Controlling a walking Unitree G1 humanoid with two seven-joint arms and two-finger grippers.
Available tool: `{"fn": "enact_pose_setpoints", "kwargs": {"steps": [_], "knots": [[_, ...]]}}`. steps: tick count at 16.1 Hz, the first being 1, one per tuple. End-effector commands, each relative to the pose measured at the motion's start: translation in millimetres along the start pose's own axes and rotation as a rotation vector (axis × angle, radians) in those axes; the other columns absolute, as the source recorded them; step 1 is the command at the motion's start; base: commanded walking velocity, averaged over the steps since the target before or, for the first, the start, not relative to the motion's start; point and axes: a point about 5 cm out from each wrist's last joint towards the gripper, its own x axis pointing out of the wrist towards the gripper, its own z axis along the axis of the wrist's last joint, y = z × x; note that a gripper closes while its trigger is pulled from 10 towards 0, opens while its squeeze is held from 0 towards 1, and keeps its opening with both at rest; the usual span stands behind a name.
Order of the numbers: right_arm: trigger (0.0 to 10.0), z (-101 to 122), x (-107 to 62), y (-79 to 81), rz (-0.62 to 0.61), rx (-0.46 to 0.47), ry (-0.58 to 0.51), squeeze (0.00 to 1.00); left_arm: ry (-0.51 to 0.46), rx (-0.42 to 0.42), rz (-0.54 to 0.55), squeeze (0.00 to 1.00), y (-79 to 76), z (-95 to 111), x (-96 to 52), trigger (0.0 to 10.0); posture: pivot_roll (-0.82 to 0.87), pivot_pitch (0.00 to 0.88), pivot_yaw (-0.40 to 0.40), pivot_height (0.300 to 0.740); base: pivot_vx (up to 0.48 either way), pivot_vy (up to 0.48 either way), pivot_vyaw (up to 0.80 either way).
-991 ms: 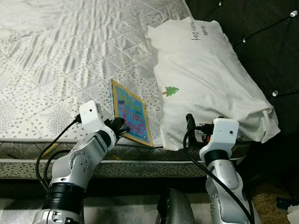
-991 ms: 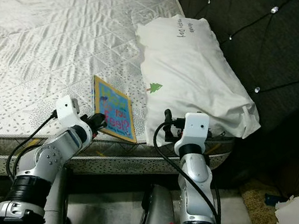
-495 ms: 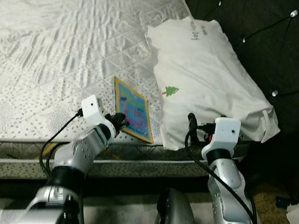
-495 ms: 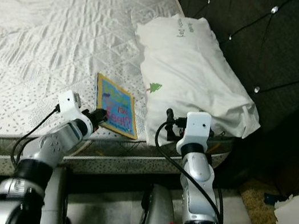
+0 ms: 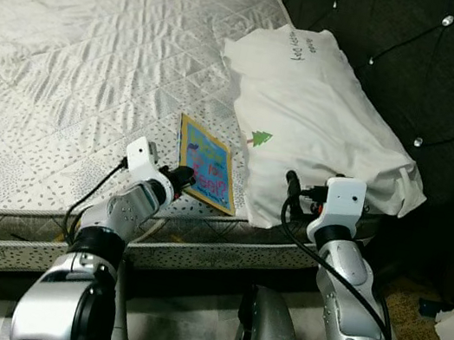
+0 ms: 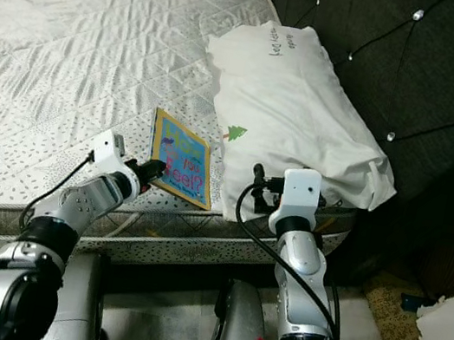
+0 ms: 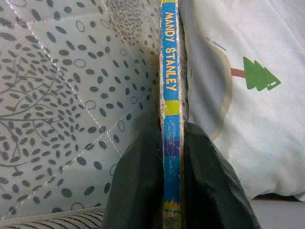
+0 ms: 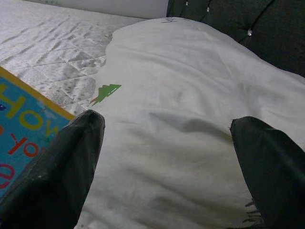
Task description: Clean up the room
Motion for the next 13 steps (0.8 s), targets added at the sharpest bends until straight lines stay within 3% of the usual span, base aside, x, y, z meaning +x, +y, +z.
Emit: {"fn": "enact_pose_setpoints", "kwargs": {"steps": [1, 3, 4, 5, 6, 13], "knots": [[10.0, 1.9, 2.1, -2.1, -0.006, -0.009, -0.001, 0.00, 0.057, 0.009, -0.026, 0.00, -5.2, -9.2, 3.7, 10.0, -0.02, 0.050, -0.071, 0.539, 0.000, 0.000, 0.00], [10.0, 1.9, 2.3, -2.0, -0.004, -0.010, -0.002, 0.00, 0.070, 0.028, -0.030, 0.00, -3.4, -7.5, 4.5, 10.0, -0.02, 0.047, -0.072, 0.539, 0.000, 0.000, 0.00], [10.0, 2.2, 2.6, -2.0, -0.005, -0.010, -0.003, 0.00, 0.074, 0.026, -0.034, 0.17, -2.5, -6.6, 4.7, 10.0, -0.02, 0.047, -0.072, 0.539, 0.000, 0.000, 0.00], [10.0, 2.4, 2.6, -1.9, -0.005, -0.010, -0.004, 0.00, 0.074, 0.024, -0.035, 0.39, -1.6, -5.3, 4.7, 10.0, -0.02, 0.047, -0.072, 0.539, 0.000, 0.000, 0.00], [10.0, 2.2, 2.3, -1.7, -0.004, -0.010, -0.004, 0.00, 0.071, 0.023, -0.038, 1.00, -0.9, -2.8, 4.6, 10.0, -0.02, 0.048, -0.072, 0.539, 0.000, 0.000, 0.00], [10.0, 2.0, 4.2, 0.7, 0.012, -0.012, -0.003, 0.00, 0.029, 0.069, 0.034, 1.00, 16.6, 6.3, 0.1, 10.0, -0.01, 0.040, -0.083, 0.539, 0.000, 0.000, 0.00]]}}
